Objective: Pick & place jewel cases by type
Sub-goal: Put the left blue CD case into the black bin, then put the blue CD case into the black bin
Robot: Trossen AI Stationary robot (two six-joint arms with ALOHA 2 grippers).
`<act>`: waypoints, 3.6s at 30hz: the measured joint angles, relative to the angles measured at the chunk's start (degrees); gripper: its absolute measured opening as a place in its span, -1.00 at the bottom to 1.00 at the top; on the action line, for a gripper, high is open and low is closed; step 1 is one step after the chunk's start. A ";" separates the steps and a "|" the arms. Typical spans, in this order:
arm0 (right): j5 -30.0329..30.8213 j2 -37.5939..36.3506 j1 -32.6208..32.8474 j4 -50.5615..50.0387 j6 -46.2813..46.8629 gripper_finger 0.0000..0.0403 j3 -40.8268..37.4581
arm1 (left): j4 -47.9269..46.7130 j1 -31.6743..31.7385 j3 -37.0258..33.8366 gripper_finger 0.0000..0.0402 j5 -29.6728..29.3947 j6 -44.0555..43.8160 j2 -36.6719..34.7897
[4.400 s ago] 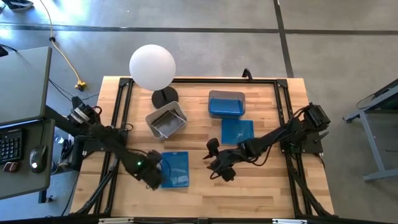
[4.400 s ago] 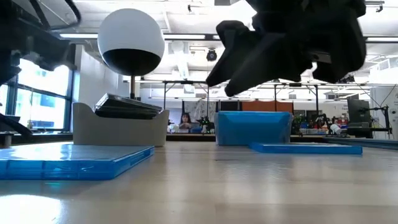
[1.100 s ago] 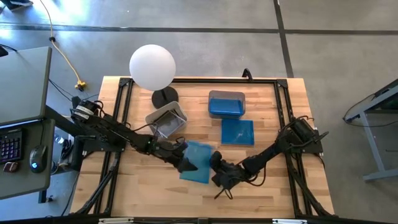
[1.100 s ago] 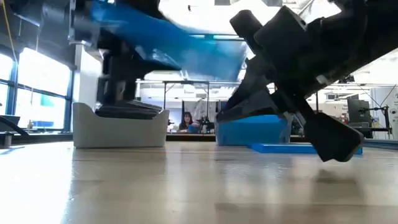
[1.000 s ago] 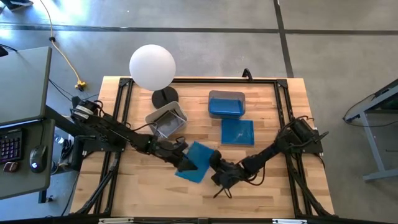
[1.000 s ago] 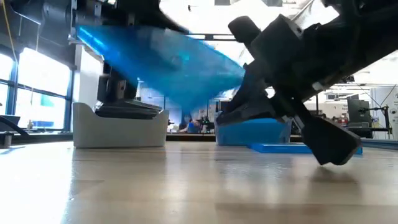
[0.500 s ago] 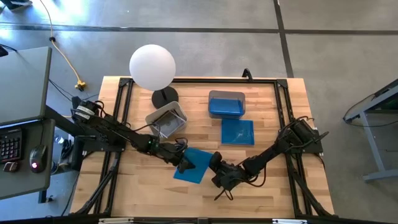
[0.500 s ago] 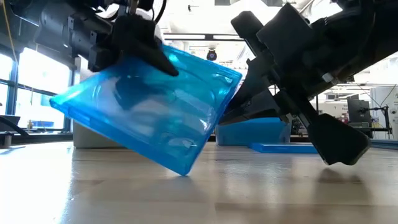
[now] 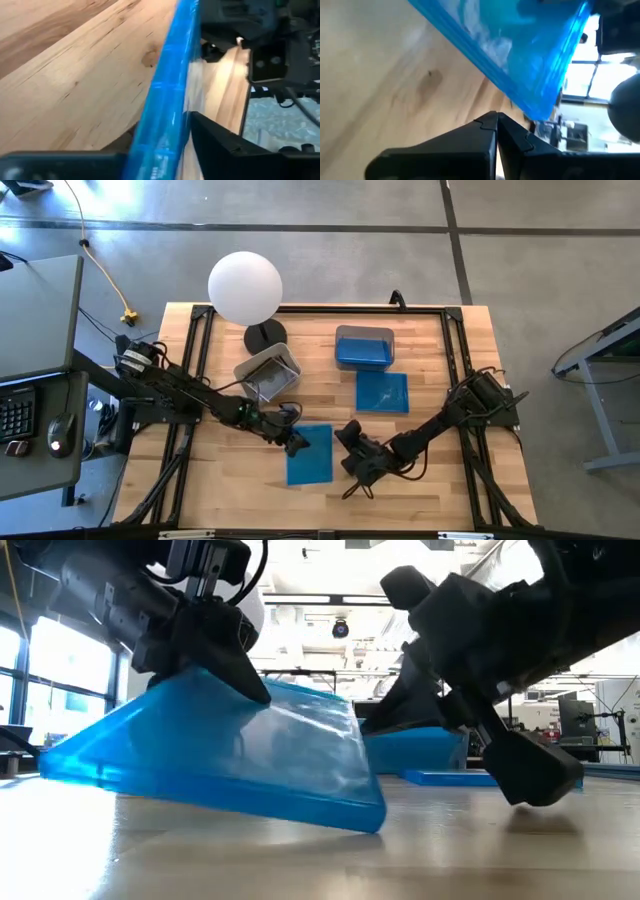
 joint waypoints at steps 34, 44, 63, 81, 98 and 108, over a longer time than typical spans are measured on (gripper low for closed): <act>9.43 -37.32 11.92 -59.87 70.98 -1.00 -0.07 | -3.44 14.88 25.87 -0.90 -8.07 52.13 0.20; 8.17 -38.26 9.91 -64.19 71.25 -1.00 -0.04 | -41.56 24.43 60.40 -0.90 -19.77 65.55 14.66; 2.55 -38.14 8.49 -65.71 72.41 -1.00 -0.24 | -53.96 31.73 77.82 -0.89 -12.76 79.64 33.43; 2.51 -38.14 8.49 -65.97 73.15 -1.00 -0.24 | -57.83 24.84 77.79 -0.18 -24.81 85.44 33.43; -7.71 -37.99 8.51 -65.79 77.20 -1.00 -0.37 | -85.42 15.21 93.38 -0.16 -34.51 74.33 26.02; -8.25 -37.33 0.97 -40.86 71.38 -1.00 -16.18 | -110.10 13.91 93.55 -0.16 -32.39 47.18 12.77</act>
